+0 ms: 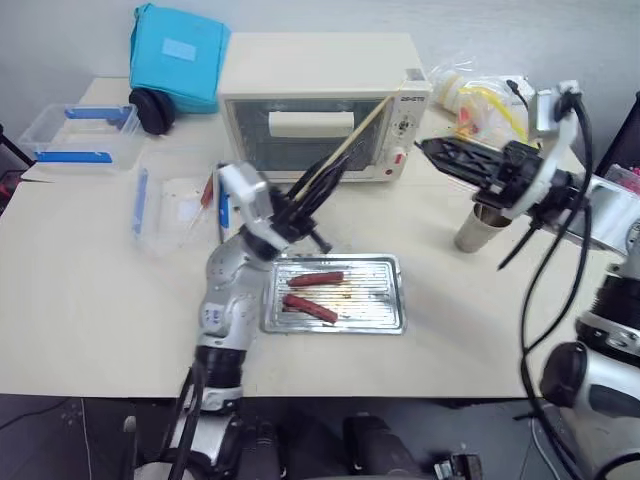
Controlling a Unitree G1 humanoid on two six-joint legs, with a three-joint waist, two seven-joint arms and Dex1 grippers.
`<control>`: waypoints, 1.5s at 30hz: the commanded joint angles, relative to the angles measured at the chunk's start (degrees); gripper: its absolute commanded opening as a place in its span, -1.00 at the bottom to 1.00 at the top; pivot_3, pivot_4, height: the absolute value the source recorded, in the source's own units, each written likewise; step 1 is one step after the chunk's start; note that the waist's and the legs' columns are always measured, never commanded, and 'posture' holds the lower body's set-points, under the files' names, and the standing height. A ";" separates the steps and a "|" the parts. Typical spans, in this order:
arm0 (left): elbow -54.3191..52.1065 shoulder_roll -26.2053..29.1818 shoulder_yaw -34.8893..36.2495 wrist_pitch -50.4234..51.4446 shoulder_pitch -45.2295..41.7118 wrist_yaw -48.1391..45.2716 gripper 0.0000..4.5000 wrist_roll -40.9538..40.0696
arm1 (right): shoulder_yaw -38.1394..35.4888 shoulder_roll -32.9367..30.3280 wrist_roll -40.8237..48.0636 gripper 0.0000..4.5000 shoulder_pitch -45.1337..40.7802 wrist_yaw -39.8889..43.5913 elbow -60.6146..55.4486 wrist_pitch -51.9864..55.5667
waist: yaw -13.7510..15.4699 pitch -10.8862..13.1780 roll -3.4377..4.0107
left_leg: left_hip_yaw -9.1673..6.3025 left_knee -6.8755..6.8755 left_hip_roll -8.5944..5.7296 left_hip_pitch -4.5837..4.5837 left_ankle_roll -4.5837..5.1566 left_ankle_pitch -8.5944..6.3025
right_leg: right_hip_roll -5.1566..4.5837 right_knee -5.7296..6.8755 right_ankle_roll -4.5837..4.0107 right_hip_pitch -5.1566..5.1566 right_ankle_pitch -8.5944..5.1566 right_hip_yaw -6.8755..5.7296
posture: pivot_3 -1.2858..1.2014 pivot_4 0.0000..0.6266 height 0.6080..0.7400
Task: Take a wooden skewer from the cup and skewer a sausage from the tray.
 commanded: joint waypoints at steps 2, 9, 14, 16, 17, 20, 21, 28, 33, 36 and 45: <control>-7.14 8.77 5.78 4.60 6.41 -3.18 -1.00 -4.27 | 5.14 -8.19 -10.35 0.99 8.81 16.38 -3.49 -13.08 | -0.23 0.00 0.00 | 0.01 -0.03 0.00 0.02 -0.01 0.01 | 0.00 -0.01 0.00 0.00 0.00 0.01 | 0.03 -0.52 1.00; -12.41 20.01 18.07 10.85 21.90 -4.57 -1.00 -10.28 | 10.03 -17.30 -28.45 0.99 28.87 35.77 -4.55 -40.12 | -0.08 0.01 -0.02 | -0.05 -0.10 0.02 0.24 -0.05 0.03 | -0.01 -0.13 0.00 0.27 0.00 -0.03 | 0.03 -0.52 1.00; -14.62 23.04 24.96 15.11 30.31 -4.66 -1.00 -14.42 | 11.12 -16.02 -31.96 0.99 33.47 39.89 -6.70 -49.55 | 0.00 0.02 -0.03 | -0.06 -0.05 -0.08 0.27 0.06 0.04 | -0.10 -0.20 0.13 0.40 0.07 -0.03 | 0.03 -0.52 1.00; -14.41 23.52 27.02 16.12 32.28 -4.10 -1.00 -15.36 | 12.73 -14.75 -32.51 0.99 33.08 39.56 -8.94 -50.55 | -0.29 0.01 -0.05 | -0.04 -0.07 -0.06 0.38 0.06 0.05 | -0.06 -0.19 0.14 0.44 0.08 -0.03 | 0.03 -0.52 1.00; -14.47 23.45 27.61 16.23 32.67 -3.56 -1.00 -15.50 | 13.87 -13.86 -32.57 0.99 32.29 38.71 -10.69 -50.20 | -0.29 0.01 -0.05 | -0.07 -0.10 -0.03 0.40 0.03 0.06 | -0.02 -0.18 0.13 0.45 0.08 -0.03 | 0.03 -0.52 1.00; -14.77 23.02 28.54 16.85 32.45 -2.02 -1.00 -16.14 | 17.46 -11.26 -30.71 0.99 29.04 35.31 -16.85 -44.78 | -0.25 0.01 -0.05 | -0.09 -0.12 -0.01 0.40 0.00 0.08 | -0.01 -0.15 0.12 0.42 0.08 -0.03 | 0.03 -0.52 1.00; -14.79 22.97 28.70 17.11 32.15 -1.58 -1.00 -16.49 | 19.95 -10.10 -29.61 0.99 27.14 34.27 -19.85 -41.59 | -0.22 0.01 -0.05 | -0.09 -0.12 -0.03 0.40 0.00 0.08 | -0.03 -0.15 0.12 0.41 0.08 -0.02 | 0.03 -0.52 1.00; -14.46 23.87 27.89 18.38 30.98 -1.94 -1.00 -16.67 | 35.94 0.85 -34.31 0.99 14.44 26.41 -25.04 -31.84 | -0.27 -0.10 -0.24 | -0.16 -0.13 -0.03 0.30 0.00 0.08 | -0.08 -0.12 0.06 0.29 0.06 -0.09 | 0.03 -0.52 1.00; -15.53 23.57 27.49 18.89 30.98 -1.33 -1.00 -16.43 | 47.70 8.66 -42.63 0.58 9.71 22.47 -20.81 -31.58 | -0.17 -0.14 -0.34 | -0.15 -0.12 -0.05 0.24 0.01 0.07 | -0.16 -0.13 0.03 0.25 0.04 -0.14 | 0.03 -0.52 1.00; -16.64 23.33 27.20 19.18 31.36 -0.97 -1.00 -16.42 | 49.71 11.76 -45.05 0.15 7.91 21.15 -18.03 -32.18 | -0.15 -0.15 -0.35 | -0.16 -0.10 -0.08 0.23 0.01 0.07 | -0.20 -0.11 0.03 0.25 0.04 -0.18 | 0.03 -0.52 1.00; -18.71 22.91 26.77 19.65 32.13 0.29 -1.00 -16.74 | 49.53 17.02 -47.54 -0.10 4.46 20.85 -14.59 -33.11 | -1.35 -0.17 -0.38 | -0.18 -0.12 -0.08 0.23 0.01 0.07 | -0.19 -0.02 -0.01 0.22 0.02 -0.25 | 0.03 -0.52 1.00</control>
